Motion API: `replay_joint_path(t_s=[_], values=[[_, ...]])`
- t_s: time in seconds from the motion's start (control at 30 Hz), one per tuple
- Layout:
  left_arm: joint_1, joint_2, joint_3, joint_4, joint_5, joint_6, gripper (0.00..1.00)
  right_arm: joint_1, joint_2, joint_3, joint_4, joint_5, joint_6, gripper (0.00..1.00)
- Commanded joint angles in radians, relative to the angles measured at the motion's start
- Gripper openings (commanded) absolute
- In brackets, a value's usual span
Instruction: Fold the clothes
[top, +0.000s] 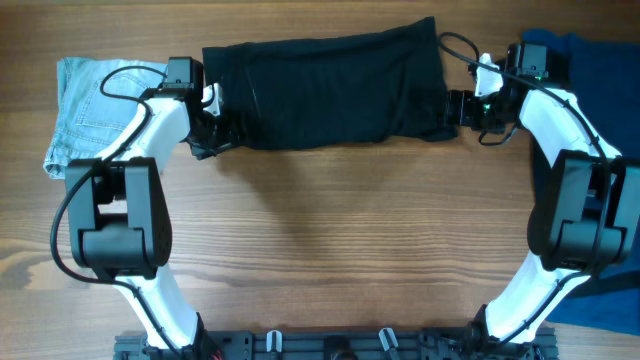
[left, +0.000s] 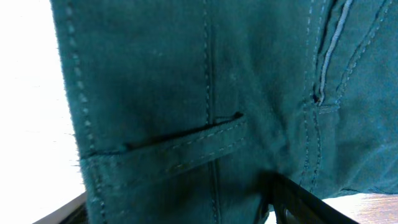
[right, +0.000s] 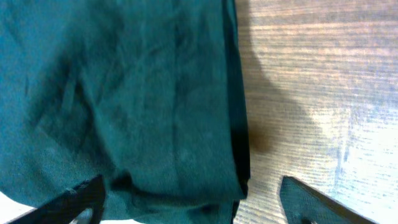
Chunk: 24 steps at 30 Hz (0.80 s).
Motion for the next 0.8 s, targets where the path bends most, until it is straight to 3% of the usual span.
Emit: replay_joint_path(t_s=[0.0, 0.2, 0.23, 0.27, 0.33, 0.47, 0.6, 0.77], values=[[-0.014, 0.009, -0.01, 0.004, 0.016, 0.013, 0.75, 0.002, 0.008, -0.003, 0.035, -0.036, -0.04, 0.98], [-0.014, 0.009, -0.01, 0.006, 0.016, 0.013, 0.76, 0.003, 0.049, -0.003, 0.039, -0.037, -0.036, 0.95], [-0.014, 0.009, -0.01, 0.005, 0.016, 0.013, 0.76, 0.003, 0.057, -0.003, 0.038, -0.037, -0.036, 0.84], [-0.014, 0.009, -0.01, 0.005, 0.016, 0.013, 0.75, 0.003, 0.06, -0.003, 0.039, -0.043, -0.036, 0.63], [-0.014, 0.009, -0.01, 0.005, 0.015, 0.013, 0.71, 0.003, 0.06, -0.003, 0.044, -0.056, -0.036, 0.4], [-0.014, 0.009, -0.01, 0.007, -0.034, 0.013, 0.52, 0.002, 0.06, -0.003, 0.05, -0.043, -0.039, 0.04], [-0.014, 0.009, -0.01, 0.016, -0.141, 0.013, 0.32, 0.002, 0.06, -0.003, 0.038, 0.078, -0.037, 0.04], [-0.013, 0.009, -0.01, 0.042, -0.203, 0.04, 0.33, 0.002, 0.06, -0.003, 0.034, 0.213, -0.037, 0.04]])
